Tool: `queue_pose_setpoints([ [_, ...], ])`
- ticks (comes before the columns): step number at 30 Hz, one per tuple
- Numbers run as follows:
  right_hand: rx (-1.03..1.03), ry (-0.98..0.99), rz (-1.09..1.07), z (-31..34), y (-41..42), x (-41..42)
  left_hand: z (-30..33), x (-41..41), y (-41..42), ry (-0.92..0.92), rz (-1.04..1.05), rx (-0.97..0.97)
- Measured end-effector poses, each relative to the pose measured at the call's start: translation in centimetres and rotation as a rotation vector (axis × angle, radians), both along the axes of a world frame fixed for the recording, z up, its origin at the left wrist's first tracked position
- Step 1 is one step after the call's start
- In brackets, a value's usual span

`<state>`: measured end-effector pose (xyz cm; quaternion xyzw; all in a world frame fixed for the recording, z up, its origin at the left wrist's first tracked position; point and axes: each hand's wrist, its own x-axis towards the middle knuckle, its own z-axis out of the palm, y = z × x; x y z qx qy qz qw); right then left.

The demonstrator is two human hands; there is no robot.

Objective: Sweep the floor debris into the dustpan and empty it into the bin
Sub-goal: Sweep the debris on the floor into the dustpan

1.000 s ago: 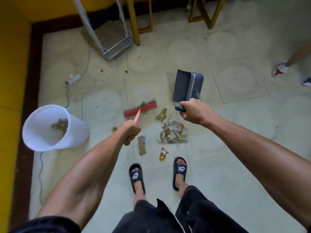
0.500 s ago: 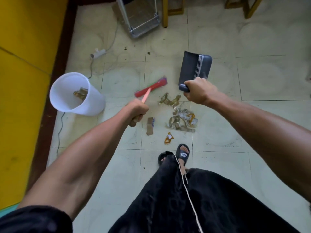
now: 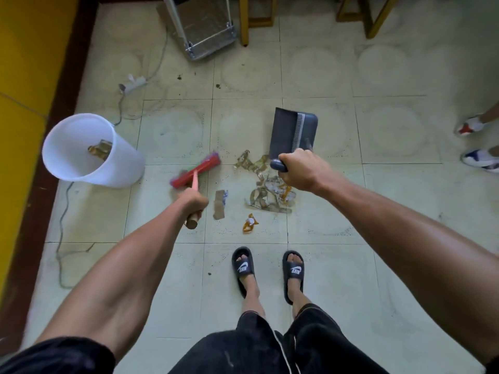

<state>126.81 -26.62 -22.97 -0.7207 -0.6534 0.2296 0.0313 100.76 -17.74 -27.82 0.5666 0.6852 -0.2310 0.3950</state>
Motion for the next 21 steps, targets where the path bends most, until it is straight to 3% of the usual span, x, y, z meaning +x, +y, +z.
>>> queue_pose_setpoints([
  [6,-0.012,0.014,0.018,0.5,-1.8,3.5,1.3,5.1,-3.8,-0.125,0.102,-0.138],
  [12,0.006,0.020,-0.020,2.5,-3.3,6.4,6.7,9.1,-3.9,-0.254,0.219,-0.311],
  [16,0.025,0.037,-0.038,2.7,-4.4,7.7,8.6,10.1,-5.1,-0.251,0.243,-0.271],
  [21,0.025,0.051,-0.088,2.9,-6.0,9.1,8.5,11.5,-4.9,-0.171,0.047,-0.096],
])
